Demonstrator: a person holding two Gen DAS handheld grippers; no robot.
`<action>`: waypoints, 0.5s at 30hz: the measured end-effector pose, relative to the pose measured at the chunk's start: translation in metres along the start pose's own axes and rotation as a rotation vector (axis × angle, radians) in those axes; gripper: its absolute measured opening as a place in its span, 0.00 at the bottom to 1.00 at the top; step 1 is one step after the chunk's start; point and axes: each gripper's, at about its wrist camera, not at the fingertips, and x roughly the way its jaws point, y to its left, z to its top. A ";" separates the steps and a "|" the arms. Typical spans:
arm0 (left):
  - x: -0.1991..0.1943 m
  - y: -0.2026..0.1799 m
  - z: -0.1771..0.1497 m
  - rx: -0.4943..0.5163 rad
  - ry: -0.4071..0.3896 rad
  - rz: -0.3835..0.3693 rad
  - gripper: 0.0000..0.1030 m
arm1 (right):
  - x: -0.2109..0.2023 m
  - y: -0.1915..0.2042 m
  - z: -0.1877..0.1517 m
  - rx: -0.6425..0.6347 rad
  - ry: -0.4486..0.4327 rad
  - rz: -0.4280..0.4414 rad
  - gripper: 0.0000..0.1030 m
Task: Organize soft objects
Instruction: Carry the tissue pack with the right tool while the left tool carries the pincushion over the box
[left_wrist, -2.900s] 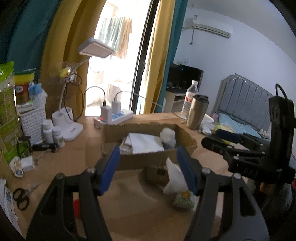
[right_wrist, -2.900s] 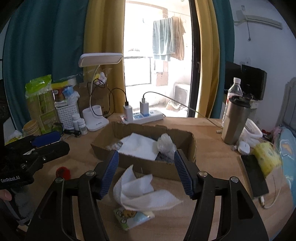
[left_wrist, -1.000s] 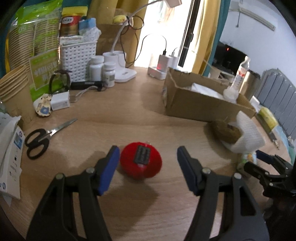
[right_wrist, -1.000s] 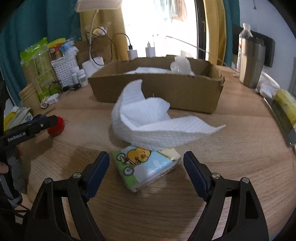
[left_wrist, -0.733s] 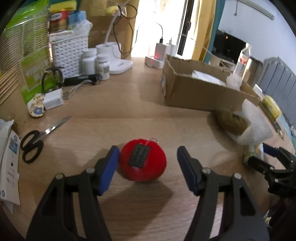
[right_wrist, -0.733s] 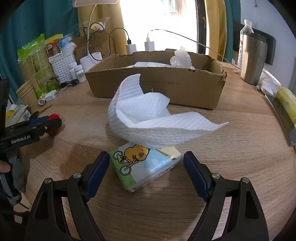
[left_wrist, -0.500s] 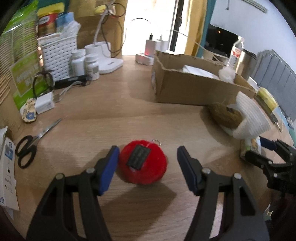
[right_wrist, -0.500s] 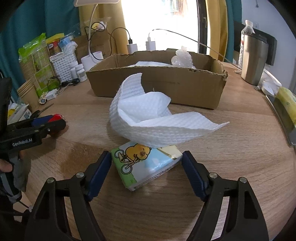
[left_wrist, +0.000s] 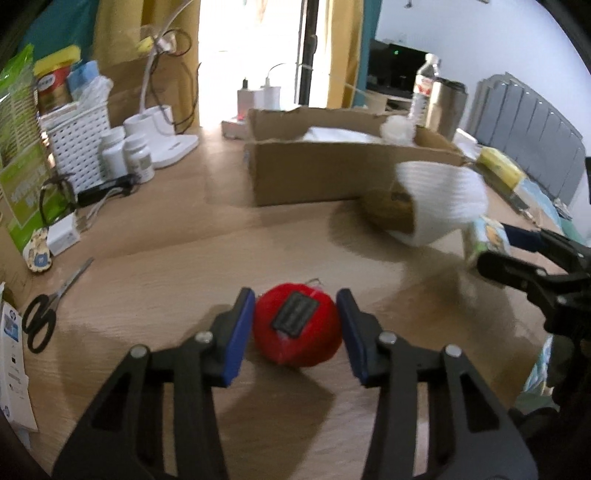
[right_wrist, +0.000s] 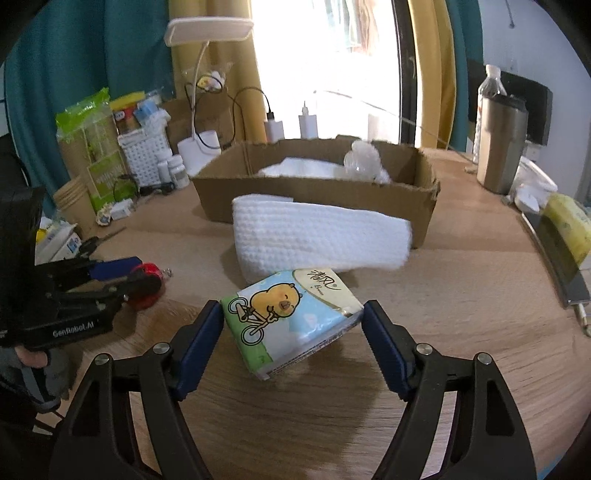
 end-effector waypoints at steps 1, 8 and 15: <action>-0.002 -0.003 0.001 0.006 -0.009 -0.009 0.45 | -0.002 -0.001 0.001 0.001 -0.006 -0.003 0.77; -0.019 -0.023 0.011 0.040 -0.064 -0.065 0.45 | -0.017 -0.006 0.003 0.014 -0.049 -0.019 0.77; -0.034 -0.042 0.018 0.076 -0.118 -0.113 0.45 | -0.037 -0.010 0.006 0.021 -0.098 -0.025 0.77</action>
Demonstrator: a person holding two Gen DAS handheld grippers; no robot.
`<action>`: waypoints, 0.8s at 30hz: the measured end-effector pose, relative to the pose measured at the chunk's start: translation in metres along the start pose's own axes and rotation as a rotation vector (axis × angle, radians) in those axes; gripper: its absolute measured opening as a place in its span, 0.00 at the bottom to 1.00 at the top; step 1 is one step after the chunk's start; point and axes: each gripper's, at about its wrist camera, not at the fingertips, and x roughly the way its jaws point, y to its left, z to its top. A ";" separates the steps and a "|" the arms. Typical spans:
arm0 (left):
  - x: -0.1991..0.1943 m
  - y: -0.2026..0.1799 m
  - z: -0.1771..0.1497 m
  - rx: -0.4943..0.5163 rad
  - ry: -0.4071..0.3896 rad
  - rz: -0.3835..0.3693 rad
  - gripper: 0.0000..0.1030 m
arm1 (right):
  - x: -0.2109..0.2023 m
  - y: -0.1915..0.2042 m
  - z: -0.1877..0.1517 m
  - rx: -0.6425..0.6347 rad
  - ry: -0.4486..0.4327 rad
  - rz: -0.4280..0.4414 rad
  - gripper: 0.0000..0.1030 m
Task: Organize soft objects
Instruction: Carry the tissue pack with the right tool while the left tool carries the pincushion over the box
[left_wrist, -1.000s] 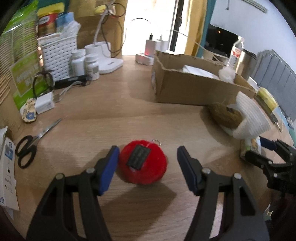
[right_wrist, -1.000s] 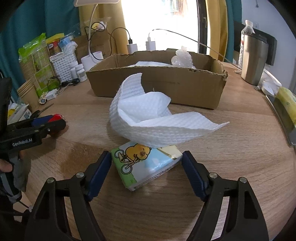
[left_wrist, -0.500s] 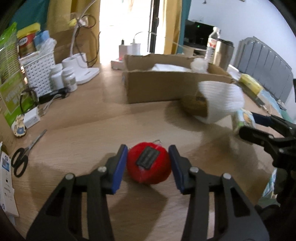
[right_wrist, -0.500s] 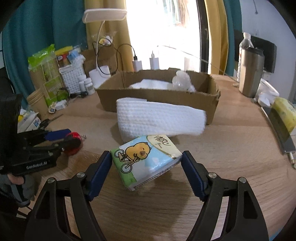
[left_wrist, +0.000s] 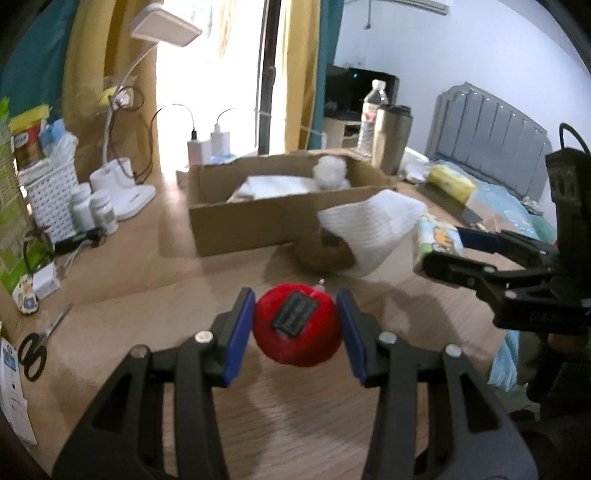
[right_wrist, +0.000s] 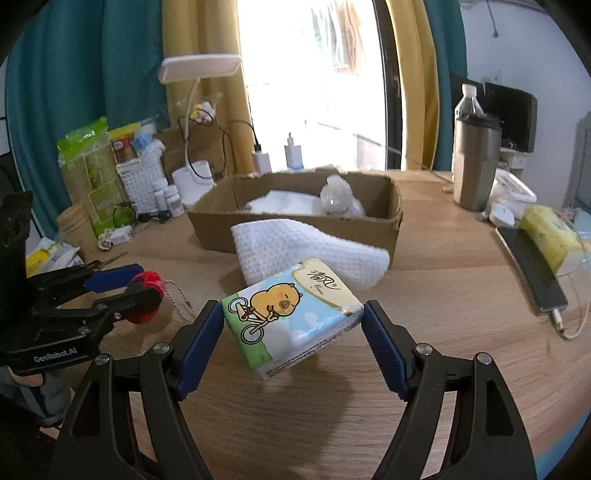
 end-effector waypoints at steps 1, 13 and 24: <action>-0.001 -0.002 0.001 0.002 -0.007 -0.008 0.45 | -0.005 0.001 0.001 -0.006 -0.016 0.007 0.77; -0.006 -0.010 0.002 0.001 -0.026 -0.044 0.45 | -0.003 0.001 -0.005 -0.006 -0.001 0.001 0.77; -0.010 -0.006 0.009 -0.022 -0.057 -0.055 0.45 | -0.004 -0.003 0.004 -0.009 -0.011 -0.013 0.77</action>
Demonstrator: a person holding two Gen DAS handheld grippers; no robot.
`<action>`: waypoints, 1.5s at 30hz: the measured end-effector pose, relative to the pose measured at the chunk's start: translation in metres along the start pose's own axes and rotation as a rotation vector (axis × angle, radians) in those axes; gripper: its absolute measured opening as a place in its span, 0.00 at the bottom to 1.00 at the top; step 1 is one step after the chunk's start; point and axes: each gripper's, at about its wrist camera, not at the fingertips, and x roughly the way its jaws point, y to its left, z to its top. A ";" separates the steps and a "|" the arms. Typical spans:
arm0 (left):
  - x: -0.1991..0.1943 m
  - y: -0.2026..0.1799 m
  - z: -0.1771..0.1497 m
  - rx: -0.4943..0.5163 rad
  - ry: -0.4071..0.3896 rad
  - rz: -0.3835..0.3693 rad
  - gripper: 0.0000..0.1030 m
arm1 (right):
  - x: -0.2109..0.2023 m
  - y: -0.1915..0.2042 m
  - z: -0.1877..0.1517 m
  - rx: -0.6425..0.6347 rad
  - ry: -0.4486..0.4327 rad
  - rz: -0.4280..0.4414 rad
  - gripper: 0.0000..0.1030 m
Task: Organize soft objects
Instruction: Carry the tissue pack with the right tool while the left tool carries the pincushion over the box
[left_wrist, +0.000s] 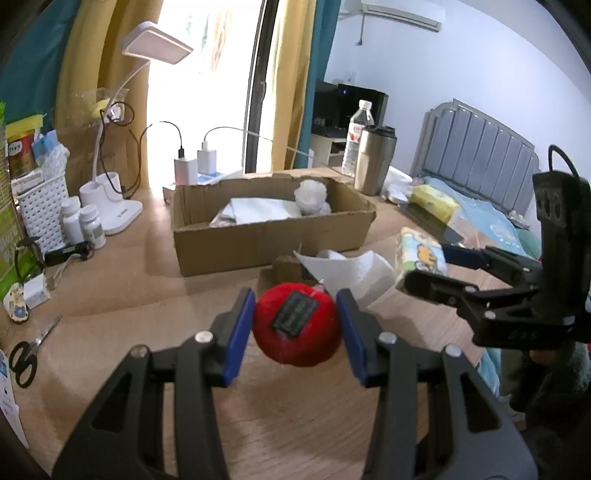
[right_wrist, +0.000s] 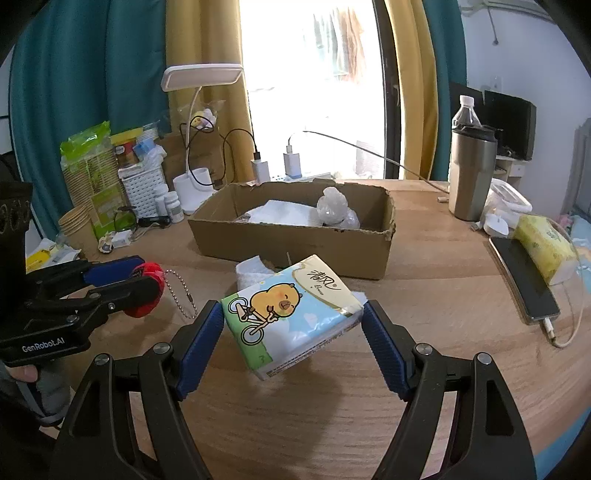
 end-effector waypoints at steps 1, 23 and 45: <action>0.001 0.001 0.001 -0.002 0.001 0.003 0.45 | 0.001 -0.001 0.001 0.000 0.001 -0.001 0.77; 0.025 0.015 0.038 -0.043 0.000 0.017 0.45 | 0.021 -0.020 0.038 0.006 0.006 0.001 0.77; 0.050 0.030 0.077 -0.064 -0.008 0.050 0.45 | 0.053 -0.040 0.073 0.006 0.018 0.029 0.77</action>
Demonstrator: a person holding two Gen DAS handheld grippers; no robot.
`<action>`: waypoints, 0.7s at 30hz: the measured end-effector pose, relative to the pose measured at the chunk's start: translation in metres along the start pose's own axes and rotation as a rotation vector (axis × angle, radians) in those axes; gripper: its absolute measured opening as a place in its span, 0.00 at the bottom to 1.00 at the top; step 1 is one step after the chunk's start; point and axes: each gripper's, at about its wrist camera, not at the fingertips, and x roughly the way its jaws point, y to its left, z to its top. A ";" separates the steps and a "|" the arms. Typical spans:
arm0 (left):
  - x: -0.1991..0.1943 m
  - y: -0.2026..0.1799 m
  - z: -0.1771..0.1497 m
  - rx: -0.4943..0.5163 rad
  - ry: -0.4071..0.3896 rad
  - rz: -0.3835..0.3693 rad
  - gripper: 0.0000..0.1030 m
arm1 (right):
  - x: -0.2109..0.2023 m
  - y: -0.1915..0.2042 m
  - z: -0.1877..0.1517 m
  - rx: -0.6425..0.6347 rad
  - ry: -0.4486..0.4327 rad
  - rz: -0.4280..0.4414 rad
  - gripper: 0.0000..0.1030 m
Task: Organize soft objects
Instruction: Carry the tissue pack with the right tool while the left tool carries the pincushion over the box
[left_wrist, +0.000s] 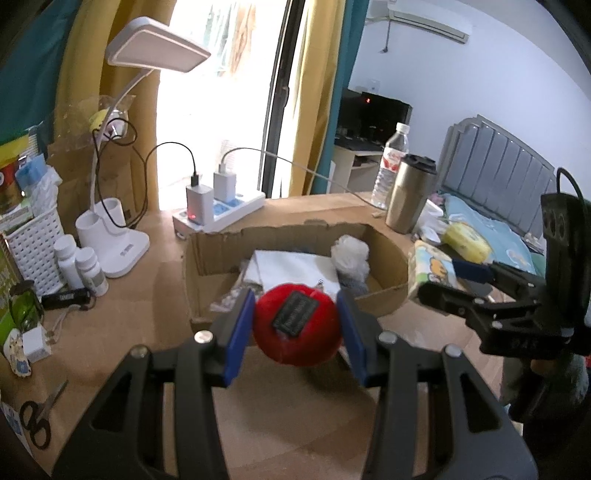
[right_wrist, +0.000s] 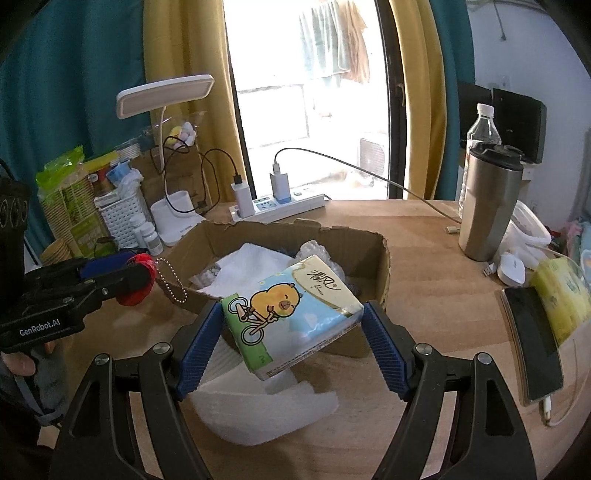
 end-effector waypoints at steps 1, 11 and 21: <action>0.002 0.000 0.001 -0.001 0.001 0.002 0.45 | 0.002 -0.002 0.001 0.002 0.002 0.000 0.77; 0.023 0.007 0.012 -0.008 0.010 0.030 0.45 | 0.024 -0.018 0.010 0.012 0.023 0.008 0.77; 0.046 0.021 0.019 -0.015 0.022 0.096 0.45 | 0.047 -0.034 0.015 0.047 0.032 0.029 0.77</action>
